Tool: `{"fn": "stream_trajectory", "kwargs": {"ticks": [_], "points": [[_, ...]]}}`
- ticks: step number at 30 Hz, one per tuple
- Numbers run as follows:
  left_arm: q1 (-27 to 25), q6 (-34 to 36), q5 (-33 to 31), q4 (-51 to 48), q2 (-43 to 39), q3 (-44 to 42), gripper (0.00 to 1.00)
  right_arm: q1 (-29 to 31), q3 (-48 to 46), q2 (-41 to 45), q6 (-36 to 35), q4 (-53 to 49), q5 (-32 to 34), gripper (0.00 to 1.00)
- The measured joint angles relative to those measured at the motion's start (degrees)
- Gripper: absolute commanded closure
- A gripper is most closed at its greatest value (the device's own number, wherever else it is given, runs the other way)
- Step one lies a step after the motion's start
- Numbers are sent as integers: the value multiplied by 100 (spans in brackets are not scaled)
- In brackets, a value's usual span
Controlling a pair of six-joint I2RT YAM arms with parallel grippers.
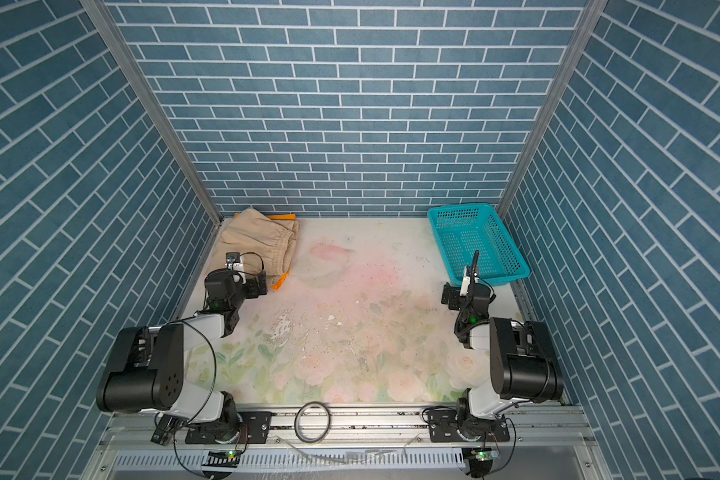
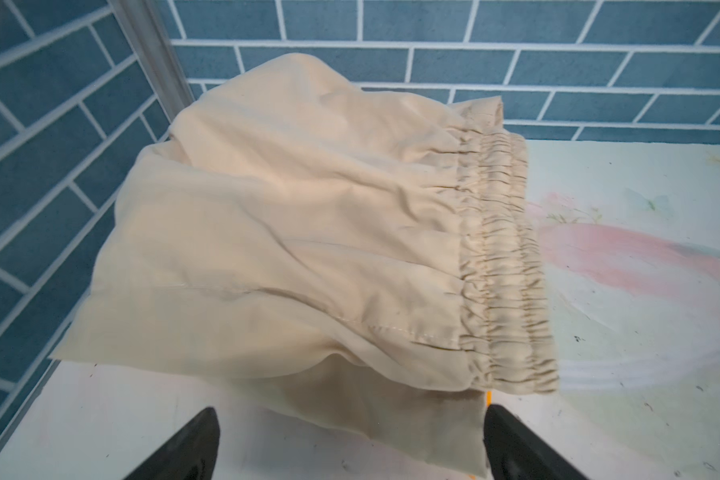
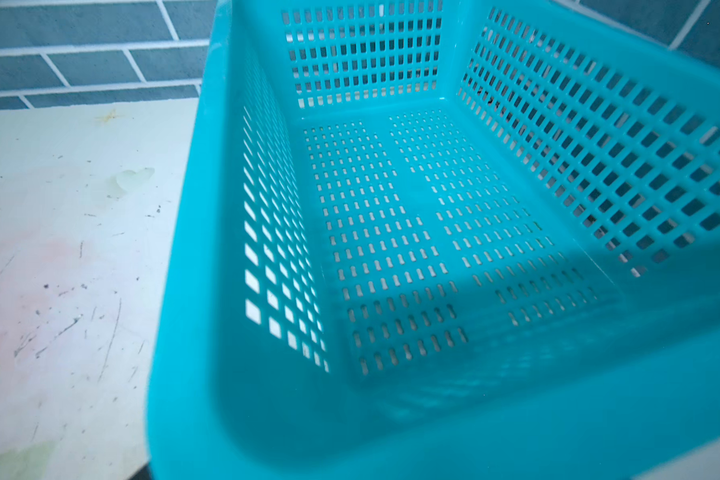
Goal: Fold and stack the shorts
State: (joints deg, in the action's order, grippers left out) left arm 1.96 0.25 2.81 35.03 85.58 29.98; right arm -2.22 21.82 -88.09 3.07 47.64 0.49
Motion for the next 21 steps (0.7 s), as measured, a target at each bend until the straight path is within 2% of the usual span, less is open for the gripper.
{"fn": "stream_trajectory", "kwargs": {"ticks": [7,21], "points": [[-188,166,-269,1062,120,-911,0,0,0,0,2,20,20,1],[-199,177,-479,1377,155,-920,0,0,0,0,2,44,20,1]]}}
